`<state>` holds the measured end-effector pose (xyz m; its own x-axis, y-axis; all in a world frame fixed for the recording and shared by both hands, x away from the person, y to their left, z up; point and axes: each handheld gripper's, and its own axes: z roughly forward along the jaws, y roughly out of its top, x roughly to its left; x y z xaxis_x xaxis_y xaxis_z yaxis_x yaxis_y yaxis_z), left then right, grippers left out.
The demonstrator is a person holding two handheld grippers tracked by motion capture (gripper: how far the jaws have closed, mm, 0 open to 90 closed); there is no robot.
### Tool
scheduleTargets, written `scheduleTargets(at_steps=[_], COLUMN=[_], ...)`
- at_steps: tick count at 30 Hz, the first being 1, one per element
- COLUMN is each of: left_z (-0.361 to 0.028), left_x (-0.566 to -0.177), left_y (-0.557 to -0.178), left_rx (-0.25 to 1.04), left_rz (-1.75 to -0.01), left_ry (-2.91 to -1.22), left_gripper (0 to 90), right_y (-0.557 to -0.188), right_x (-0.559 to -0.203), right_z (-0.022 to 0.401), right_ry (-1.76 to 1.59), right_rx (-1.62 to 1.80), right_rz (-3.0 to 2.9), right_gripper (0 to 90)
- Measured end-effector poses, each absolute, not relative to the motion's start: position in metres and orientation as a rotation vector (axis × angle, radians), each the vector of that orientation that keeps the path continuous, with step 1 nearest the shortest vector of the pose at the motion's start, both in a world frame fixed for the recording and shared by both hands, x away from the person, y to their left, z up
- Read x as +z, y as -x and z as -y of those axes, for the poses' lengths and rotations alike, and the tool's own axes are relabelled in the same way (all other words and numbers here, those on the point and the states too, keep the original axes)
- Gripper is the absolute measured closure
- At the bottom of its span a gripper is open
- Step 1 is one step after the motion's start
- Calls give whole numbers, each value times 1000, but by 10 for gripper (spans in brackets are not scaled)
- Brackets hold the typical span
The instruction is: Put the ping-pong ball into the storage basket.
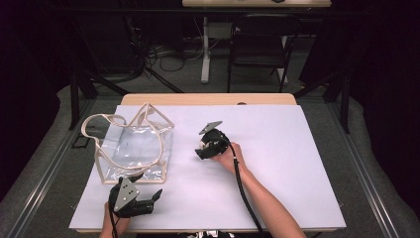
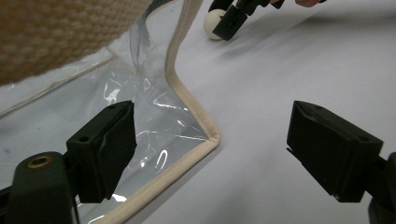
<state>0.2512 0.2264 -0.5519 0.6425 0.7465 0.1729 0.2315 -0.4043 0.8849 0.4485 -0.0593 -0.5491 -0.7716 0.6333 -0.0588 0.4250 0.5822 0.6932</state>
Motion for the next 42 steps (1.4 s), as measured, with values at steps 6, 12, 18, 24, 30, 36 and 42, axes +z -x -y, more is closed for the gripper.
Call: scheduleTargets(at_steps=[6,12,18,24,30,36,42], left_z=[-227,-227,-226,-227,-226,-226,-226], left_x=[-552,-552,-552,-552,-552,-552,-552], left_y=[-251,-251,-252,-251,-251,-252,-252], left_rx=[714,712,707,709,707,707,711], left_rz=[-771,-770,-767,-769,-766,-762,-762], left_ry=[-1947,-1948,-1948,-1948,-1949,-1950,-1952], left_gripper=[161,161,161,161,161,161,161], right_y=[-448,-449,-449,-448,-446,-443,-441], right_x=[-548,-550,-550,-547,-541,-534,-529], right_z=[61,62,63,64,68,72,74], right_ry=[-868,-899,-891,-887,-882,-862,-852], right_rx=[979,961,964,970,962,970,965], right_rz=[-2508,-2494,-2494,-2486,-2474,-2459,-2461], right_gripper=[381,479,503,503,503,503,503])
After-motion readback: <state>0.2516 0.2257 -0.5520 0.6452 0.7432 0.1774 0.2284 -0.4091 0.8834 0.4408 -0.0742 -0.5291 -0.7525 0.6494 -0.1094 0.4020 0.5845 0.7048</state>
